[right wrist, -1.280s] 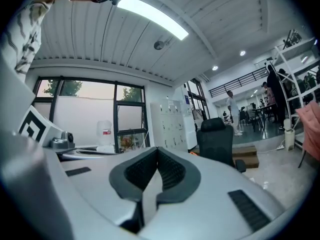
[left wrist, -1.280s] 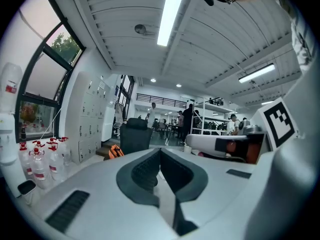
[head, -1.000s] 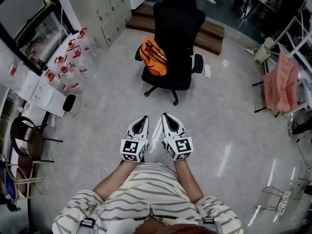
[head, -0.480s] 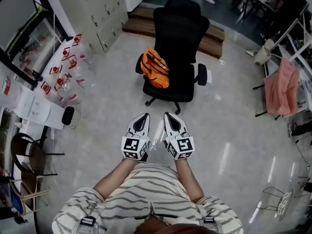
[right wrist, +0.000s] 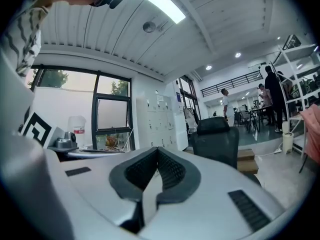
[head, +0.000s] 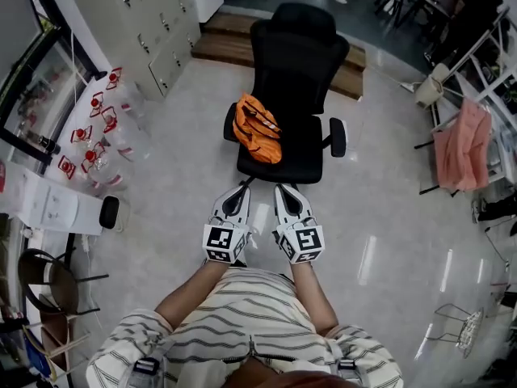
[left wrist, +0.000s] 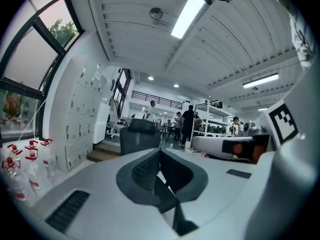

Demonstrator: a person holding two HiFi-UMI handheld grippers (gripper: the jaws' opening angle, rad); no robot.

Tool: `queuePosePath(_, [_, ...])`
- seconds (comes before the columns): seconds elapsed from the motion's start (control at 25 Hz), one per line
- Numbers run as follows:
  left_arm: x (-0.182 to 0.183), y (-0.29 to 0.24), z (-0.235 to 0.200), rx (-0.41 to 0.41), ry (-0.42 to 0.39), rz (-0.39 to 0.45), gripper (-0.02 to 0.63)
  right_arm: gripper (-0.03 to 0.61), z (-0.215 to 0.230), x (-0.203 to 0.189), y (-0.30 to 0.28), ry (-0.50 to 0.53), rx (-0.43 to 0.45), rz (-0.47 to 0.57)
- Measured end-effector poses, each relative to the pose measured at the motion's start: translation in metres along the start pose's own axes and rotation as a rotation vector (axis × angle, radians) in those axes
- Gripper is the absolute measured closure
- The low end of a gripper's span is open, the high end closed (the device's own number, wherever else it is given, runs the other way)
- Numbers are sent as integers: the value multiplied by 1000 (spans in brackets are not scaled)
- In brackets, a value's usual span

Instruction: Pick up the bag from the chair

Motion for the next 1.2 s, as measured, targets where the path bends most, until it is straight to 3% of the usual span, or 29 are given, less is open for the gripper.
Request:
queuePosePath(0.48, [-11, -42, -65, -42, 42, -43, 591, 560, 4, -19, -68, 4, -68, -39])
queuePosePath(0.92, [-33, -70, -73, -61, 71, -101, 591, 560, 22, -33, -84, -8, -101, -73])
queuePosePath(1.2, [-39, -118, -77, -73, 35, -125, 591, 560, 70, -39, -113, -64, -118, -52])
Point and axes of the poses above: the fingertips, and each gripper's own axes: y backward along the fingers, z to its right, x out of its top, the point moved 3 cm from there along y, backward along the fingers, and after that the axes turned 8 degrees about z, right-handed, at the moved point
